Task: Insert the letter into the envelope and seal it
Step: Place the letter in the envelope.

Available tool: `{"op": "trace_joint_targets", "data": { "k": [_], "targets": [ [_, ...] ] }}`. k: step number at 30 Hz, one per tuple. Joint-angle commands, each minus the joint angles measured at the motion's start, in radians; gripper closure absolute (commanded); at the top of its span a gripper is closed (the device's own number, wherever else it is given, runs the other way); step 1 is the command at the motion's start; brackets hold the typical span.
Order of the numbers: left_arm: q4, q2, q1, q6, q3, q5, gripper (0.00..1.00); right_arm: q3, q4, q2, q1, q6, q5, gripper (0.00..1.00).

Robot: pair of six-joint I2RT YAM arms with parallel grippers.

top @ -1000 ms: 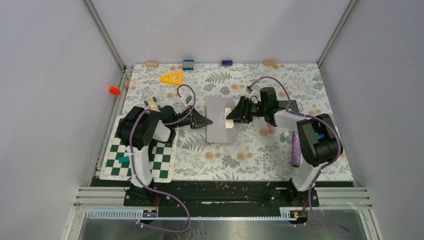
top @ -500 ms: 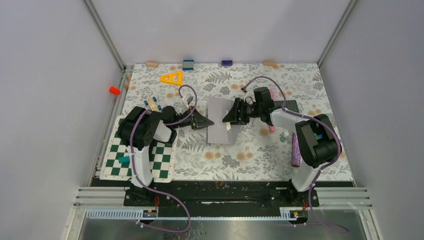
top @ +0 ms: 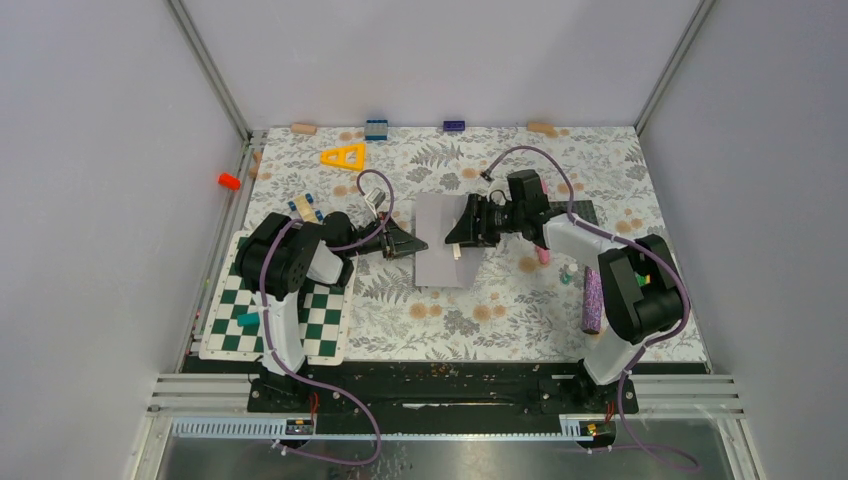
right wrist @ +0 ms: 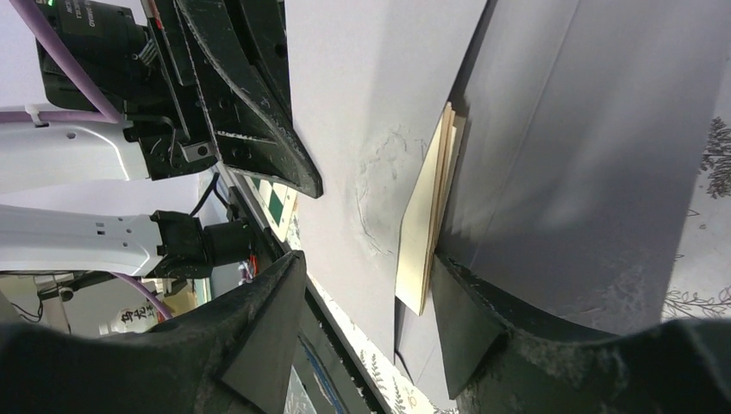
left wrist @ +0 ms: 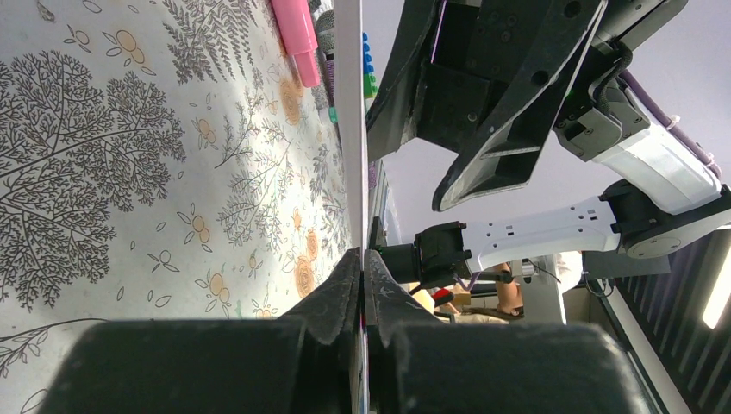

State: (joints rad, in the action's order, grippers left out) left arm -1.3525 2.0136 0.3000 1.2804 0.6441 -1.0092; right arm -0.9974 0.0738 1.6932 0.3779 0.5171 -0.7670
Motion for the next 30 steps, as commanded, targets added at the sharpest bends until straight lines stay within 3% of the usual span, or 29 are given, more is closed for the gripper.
{"op": "trace_joint_targets", "data": {
  "k": [1, 17, 30],
  "targets": [
    [-0.095, -0.021, 0.004, -0.018, -0.005, 0.018, 1.00, -0.035, -0.021, -0.045, 0.029, -0.023, 0.010, 0.38],
    [-0.096, -0.012, 0.004, -0.021, -0.004, 0.012, 1.00, -0.087, -0.106, -0.073, 0.026, -0.085, 0.025, 0.35],
    [-0.096, -0.023, 0.002, -0.018, 0.000, 0.004, 1.00, -0.067, -0.192, -0.205, -0.109, -0.191, 0.009, 0.33]
  ]
}}
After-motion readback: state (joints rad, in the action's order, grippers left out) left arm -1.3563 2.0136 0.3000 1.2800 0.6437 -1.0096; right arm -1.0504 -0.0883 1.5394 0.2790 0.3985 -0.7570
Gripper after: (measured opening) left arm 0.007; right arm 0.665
